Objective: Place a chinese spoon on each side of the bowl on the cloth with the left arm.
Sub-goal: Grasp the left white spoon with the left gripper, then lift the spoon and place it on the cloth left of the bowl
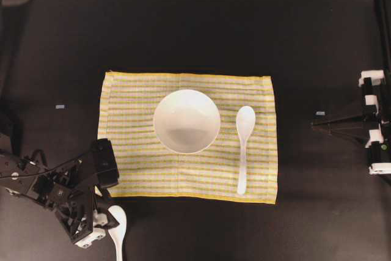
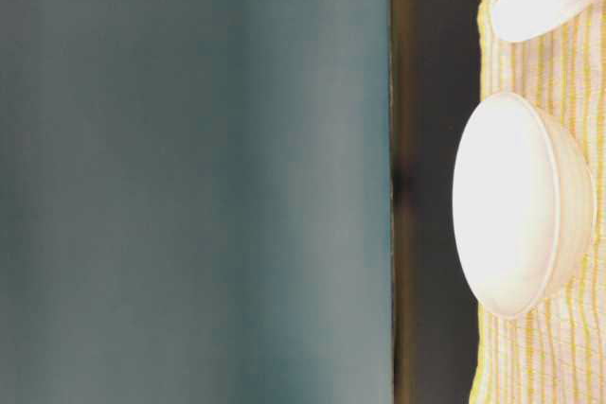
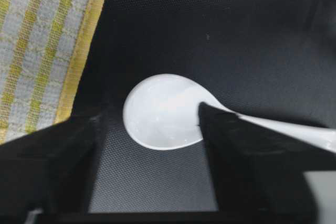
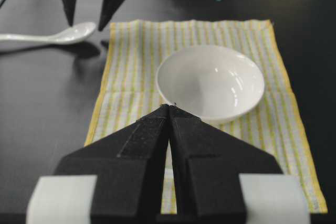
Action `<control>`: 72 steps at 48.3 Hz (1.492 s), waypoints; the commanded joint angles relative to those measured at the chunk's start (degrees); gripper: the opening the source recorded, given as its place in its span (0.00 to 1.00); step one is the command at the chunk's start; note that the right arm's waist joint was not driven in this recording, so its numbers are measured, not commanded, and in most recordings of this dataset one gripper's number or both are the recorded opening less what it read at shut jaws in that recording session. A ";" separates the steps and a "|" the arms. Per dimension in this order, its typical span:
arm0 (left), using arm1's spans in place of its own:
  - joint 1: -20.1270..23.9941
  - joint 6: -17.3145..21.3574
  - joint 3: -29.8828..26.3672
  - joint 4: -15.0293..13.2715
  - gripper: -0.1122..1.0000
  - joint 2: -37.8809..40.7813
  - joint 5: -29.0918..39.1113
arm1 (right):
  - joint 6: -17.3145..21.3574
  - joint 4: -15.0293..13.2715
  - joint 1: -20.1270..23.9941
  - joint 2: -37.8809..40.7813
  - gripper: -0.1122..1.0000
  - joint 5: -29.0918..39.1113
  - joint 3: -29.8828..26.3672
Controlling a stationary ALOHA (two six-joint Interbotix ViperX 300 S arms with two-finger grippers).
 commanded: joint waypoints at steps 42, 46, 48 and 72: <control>21.62 18.90 -8.88 0.18 0.14 -16.61 30.15 | 0.26 0.09 0.00 -1.05 0.10 -0.97 -0.18; 27.16 23.38 -8.61 0.18 0.14 -16.79 30.50 | 0.26 0.09 0.00 -1.05 0.10 -0.97 -0.18; 29.71 25.66 -8.70 0.18 0.14 -16.87 30.41 | 0.26 0.09 0.00 -1.05 0.10 -0.88 -0.09; 36.74 39.81 -6.68 0.18 0.14 -8.79 18.98 | 0.26 0.09 0.00 -1.05 0.10 -0.97 0.70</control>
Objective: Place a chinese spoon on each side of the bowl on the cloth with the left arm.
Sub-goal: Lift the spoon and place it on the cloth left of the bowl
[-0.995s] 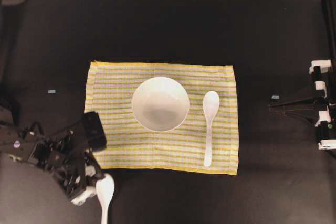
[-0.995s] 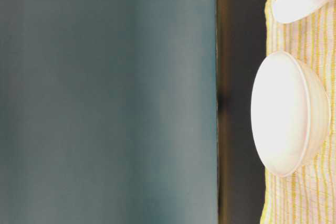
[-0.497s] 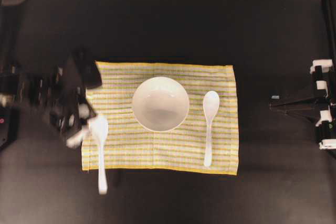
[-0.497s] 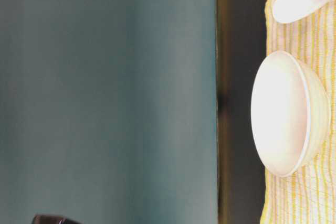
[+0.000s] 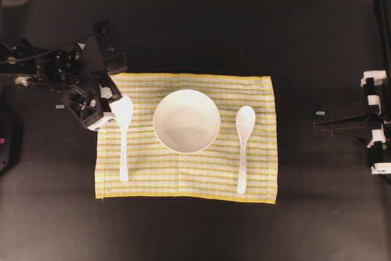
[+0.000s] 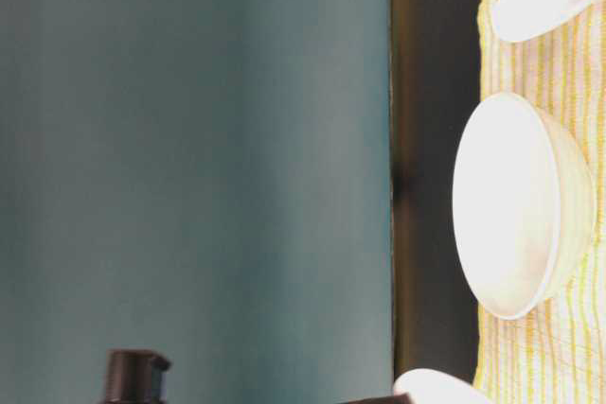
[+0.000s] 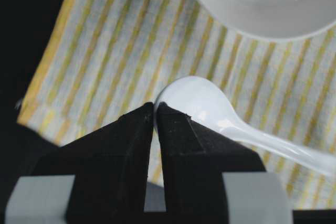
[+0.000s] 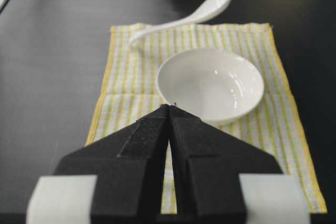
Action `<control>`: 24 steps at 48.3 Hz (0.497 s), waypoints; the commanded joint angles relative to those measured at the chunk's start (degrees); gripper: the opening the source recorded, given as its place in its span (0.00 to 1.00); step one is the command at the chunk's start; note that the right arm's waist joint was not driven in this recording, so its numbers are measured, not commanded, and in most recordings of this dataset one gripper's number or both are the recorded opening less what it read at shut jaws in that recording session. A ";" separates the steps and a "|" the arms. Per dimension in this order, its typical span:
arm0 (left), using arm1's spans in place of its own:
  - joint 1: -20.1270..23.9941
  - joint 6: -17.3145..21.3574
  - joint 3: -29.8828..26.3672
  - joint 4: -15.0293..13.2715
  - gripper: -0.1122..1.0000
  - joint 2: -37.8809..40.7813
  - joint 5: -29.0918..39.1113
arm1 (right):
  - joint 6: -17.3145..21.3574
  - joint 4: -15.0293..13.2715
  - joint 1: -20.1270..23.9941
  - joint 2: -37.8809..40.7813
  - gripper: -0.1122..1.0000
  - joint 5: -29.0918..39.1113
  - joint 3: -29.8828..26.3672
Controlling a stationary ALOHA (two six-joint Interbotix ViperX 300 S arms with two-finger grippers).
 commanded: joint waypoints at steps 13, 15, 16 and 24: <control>1.23 0.35 1.93 0.26 0.14 4.04 -6.42 | 0.18 0.18 0.00 0.26 0.10 -0.88 0.53; 1.23 0.35 2.37 0.26 0.14 4.04 -7.65 | 0.18 0.18 0.00 0.26 0.10 -1.05 0.53; 1.23 0.35 2.46 0.26 0.14 4.04 -8.17 | 0.18 0.18 0.00 0.26 0.10 -1.14 0.53; 1.32 0.35 4.13 0.26 0.14 4.48 -12.66 | 0.18 0.18 0.00 0.26 0.10 -1.41 0.62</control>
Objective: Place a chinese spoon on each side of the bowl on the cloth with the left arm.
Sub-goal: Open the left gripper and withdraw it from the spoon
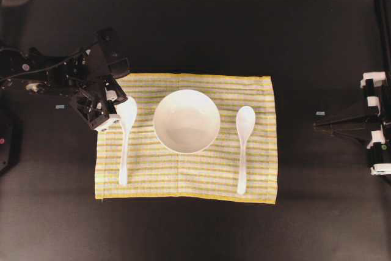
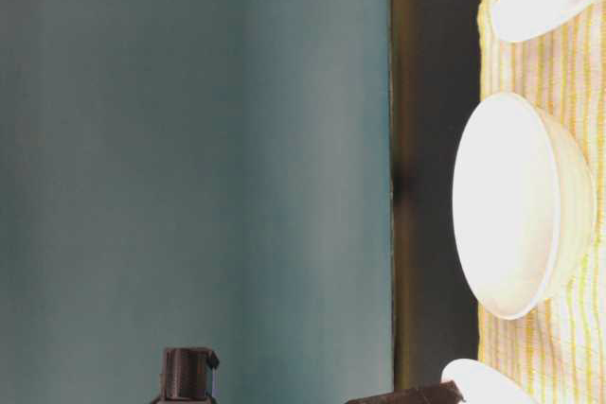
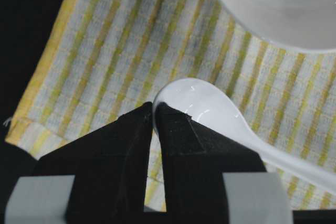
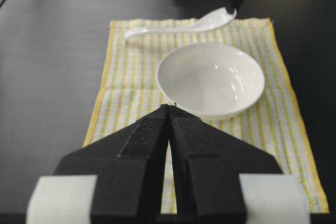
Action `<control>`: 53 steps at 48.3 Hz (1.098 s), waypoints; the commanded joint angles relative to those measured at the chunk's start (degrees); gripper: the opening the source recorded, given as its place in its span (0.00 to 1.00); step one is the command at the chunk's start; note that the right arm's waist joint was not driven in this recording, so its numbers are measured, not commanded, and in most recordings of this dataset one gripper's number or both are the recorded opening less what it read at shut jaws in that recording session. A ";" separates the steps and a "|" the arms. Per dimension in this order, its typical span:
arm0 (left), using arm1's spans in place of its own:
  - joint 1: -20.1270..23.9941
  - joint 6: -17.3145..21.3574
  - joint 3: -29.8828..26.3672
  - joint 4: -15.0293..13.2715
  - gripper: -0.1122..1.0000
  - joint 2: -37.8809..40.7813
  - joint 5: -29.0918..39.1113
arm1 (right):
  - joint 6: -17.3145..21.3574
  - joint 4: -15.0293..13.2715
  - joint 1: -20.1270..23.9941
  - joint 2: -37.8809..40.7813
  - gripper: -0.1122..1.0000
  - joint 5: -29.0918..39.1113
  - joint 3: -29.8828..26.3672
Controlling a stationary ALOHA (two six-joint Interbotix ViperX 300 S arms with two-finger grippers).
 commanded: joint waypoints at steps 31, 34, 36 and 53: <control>-9.05 -1.32 -0.26 0.18 0.87 -3.08 -7.91 | 0.18 0.09 0.00 -0.53 0.10 2.90 -0.35; -11.95 -0.70 -0.88 0.18 0.87 -5.45 -8.00 | 0.00 0.09 0.00 -0.53 0.10 3.25 -0.26; -13.27 -0.35 -0.70 0.18 0.87 -6.77 -8.17 | -0.26 0.09 0.00 -0.44 0.10 3.87 -0.09; -17.75 0.70 3.96 0.18 0.87 -18.46 -9.05 | -0.44 0.09 0.00 -1.67 0.10 7.91 0.00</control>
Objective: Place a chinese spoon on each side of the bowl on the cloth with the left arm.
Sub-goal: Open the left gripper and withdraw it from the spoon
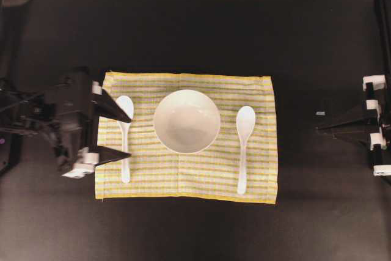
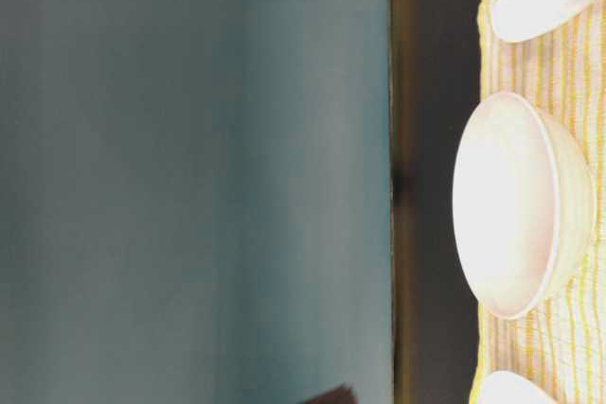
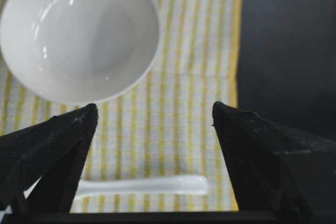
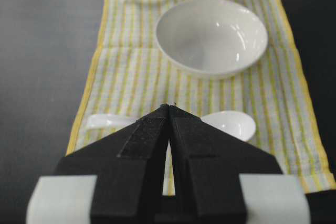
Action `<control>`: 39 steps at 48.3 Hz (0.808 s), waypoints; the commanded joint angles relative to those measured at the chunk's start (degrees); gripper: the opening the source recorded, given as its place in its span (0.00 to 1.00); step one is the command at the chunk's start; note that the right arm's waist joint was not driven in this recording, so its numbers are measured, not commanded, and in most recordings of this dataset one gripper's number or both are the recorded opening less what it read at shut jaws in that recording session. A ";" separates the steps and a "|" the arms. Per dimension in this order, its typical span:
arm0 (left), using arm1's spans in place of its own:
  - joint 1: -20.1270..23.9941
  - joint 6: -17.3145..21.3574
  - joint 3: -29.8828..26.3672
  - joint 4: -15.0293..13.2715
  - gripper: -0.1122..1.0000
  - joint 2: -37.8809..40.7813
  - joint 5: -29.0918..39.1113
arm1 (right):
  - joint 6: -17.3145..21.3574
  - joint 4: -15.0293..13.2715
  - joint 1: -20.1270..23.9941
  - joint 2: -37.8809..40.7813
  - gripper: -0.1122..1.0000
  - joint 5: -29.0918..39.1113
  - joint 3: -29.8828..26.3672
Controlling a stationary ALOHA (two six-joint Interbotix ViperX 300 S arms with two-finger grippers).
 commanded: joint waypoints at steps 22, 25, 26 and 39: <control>-3.87 -0.26 10.28 0.18 0.87 -21.18 -5.10 | 0.09 0.09 0.00 -2.29 0.10 4.04 0.09; -3.87 -0.26 11.43 0.18 0.87 -22.24 -5.10 | 0.09 0.09 0.00 -2.37 0.10 4.31 0.18; -3.87 -0.26 11.78 0.18 0.87 -22.50 -5.10 | 0.09 0.09 0.00 -2.37 0.10 4.31 0.26; -3.78 -0.26 13.36 0.18 0.87 -24.70 -8.26 | -0.18 0.09 0.00 -5.80 0.10 4.31 1.76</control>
